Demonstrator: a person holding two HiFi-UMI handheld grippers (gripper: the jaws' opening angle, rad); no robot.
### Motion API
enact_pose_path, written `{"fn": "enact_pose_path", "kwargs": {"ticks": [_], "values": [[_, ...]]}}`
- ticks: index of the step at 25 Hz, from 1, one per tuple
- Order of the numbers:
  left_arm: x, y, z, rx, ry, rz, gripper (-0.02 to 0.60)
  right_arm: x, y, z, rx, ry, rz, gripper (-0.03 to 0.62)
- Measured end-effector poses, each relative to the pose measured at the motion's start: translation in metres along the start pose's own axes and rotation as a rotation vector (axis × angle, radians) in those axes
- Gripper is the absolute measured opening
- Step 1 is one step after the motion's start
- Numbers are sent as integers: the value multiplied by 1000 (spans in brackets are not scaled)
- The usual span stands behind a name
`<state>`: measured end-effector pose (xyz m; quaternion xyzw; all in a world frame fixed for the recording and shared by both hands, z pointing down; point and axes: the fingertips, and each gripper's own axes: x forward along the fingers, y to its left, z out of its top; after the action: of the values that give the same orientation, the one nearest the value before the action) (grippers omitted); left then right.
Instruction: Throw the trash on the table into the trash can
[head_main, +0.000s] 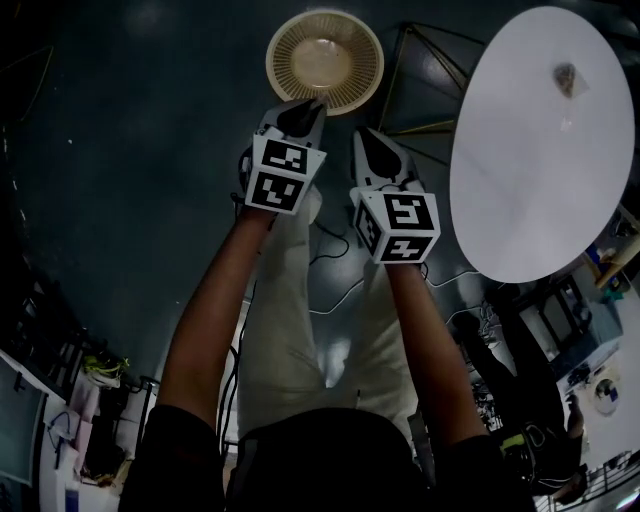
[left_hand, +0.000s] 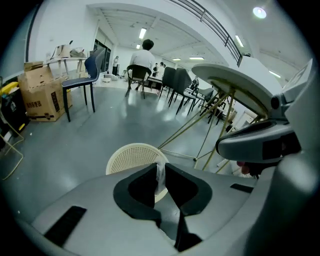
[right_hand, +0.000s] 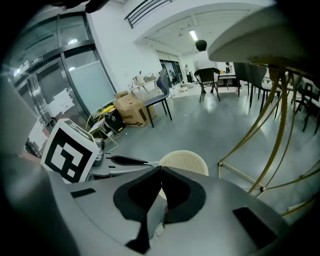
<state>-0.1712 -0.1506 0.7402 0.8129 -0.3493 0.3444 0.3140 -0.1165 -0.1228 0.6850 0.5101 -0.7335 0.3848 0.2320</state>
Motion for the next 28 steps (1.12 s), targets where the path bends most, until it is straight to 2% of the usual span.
{"fn": "enact_pose_path", "kwargs": {"ticks": [8, 16, 17, 19, 21, 28], "values": [[62, 28, -8, 11, 10, 0, 58, 48, -26, -18, 64, 5, -41, 18], [101, 35, -25, 34, 52, -29, 60, 81, -45, -31, 84, 20, -57, 18], [105, 36, -29, 29, 60, -38, 65, 84, -47, -34, 88, 22, -60, 18], [113, 40, -37, 18, 69, -46, 134, 90, -51, -38, 95, 23, -64, 18], [119, 44, -40, 15, 72, -43, 172, 94, -54, -38, 102, 18, -63, 18], [123, 52, -47, 23, 90, -28, 186, 98, -52, -42, 103, 24, -64, 19]]}}
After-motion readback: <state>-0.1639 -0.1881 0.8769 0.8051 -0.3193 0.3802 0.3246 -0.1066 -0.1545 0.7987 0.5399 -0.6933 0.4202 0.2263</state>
